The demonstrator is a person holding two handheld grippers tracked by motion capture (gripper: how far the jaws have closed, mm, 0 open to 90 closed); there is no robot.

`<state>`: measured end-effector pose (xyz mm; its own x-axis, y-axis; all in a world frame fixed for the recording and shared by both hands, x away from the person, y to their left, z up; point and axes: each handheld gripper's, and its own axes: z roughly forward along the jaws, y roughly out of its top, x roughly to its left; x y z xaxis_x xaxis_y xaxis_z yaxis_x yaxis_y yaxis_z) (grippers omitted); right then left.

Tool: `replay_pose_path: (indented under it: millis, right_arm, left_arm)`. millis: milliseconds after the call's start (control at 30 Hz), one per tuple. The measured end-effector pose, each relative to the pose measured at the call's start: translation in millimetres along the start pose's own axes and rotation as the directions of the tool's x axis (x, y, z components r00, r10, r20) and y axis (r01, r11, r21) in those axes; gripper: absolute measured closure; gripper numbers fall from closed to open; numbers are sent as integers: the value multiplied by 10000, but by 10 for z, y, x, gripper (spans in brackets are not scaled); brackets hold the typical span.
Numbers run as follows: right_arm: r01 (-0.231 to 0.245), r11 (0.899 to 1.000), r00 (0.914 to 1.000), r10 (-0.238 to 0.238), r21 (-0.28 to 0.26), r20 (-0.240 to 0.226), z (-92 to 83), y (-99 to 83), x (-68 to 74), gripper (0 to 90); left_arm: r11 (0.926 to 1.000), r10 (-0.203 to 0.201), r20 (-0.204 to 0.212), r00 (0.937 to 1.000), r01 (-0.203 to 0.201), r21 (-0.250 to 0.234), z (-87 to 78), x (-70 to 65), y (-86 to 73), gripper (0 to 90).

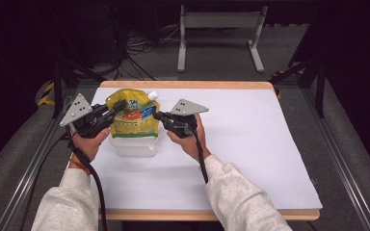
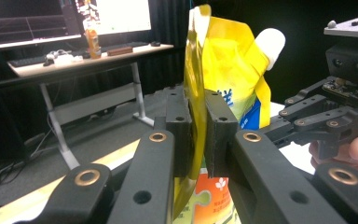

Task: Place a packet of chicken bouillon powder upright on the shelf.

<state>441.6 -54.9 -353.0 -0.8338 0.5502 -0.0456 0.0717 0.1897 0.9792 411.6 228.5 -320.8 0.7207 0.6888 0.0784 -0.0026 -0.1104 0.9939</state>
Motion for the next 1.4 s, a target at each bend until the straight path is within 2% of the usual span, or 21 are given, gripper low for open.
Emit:
replay_pose_path:
  millis: [100, 200, 367, 467, 600, 667, 733, 833, 933, 1033, 1067, 1233, 1400]
  right_arm:
    - [-73, 10000, 9999, 72, -56, -86, -7, -9, -29, 900]
    - [-111, 9999, 9998, 112, 67, -175, 14, -71, -24, 900]
    - [-149, 9999, 9995, 147, -60, -286, 16, -143, -18, 900]
    - [65, 9999, 9994, -69, -117, -338, 1, -154, 2, 900]
    - [64, 9996, 9996, -73, -293, -277, -19, -195, 21, 900]
    - [-139, 9987, 9991, 120, -487, -397, -45, -239, 9, 900]
    - [-393, 9978, 9985, 371, -543, -408, -60, -282, -20, 900]
    - [-595, 9964, 9977, 573, -605, -371, -58, -358, -38, 900]
    - [-620, 9961, 9977, 601, -626, -314, -39, -364, -60, 900]
    - [-605, 9967, 9978, 590, -543, -288, -33, -391, -59, 900]
    - [-225, 9997, 9997, 225, -37, -121, -2, -459, -48, 900]
    - [-337, 9990, 9992, 343, 289, -197, 33, -537, -32, 900]
    - [-83, 9983, 9998, 95, 572, -200, 63, -519, -1, 900]
  left_arm:
    - [9998, 98, 17, 10000, -98, 155, 9, 2, -2, 826]
    - [9996, 128, 75, 9999, -129, 238, -2, -15, -78, 826]
    - [9997, 151, 408, 9991, -143, -187, -49, -49, -153, 826]
    - [9995, -91, 717, 9974, 111, -287, -83, -31, -194, 827]
    - [9997, 196, 757, 9969, -184, -162, -80, -77, -177, 838]
    - [9986, 526, 694, 9962, -524, -40, -49, -118, -144, 834]
    - [9976, 685, 871, 9938, -690, 25, -18, -159, -125, 833]
    - [9968, 799, 866, 9930, -803, 10, 36, -185, -99, 832]
    - [9971, 730, 929, 9930, -746, 137, 66, -176, -81, 822]
    - [9954, 864, 955, 9917, -900, 336, 81, -190, -108, 821]
    - [9923, 813, 951, 9921, -894, 852, 103, -176, -176, 821]
    - [9898, 807, 836, 9932, -898, 1104, 76, -163, -277, 836]
    - [9848, 853, 684, 9940, -945, 1460, 29, -149, -293, 841]
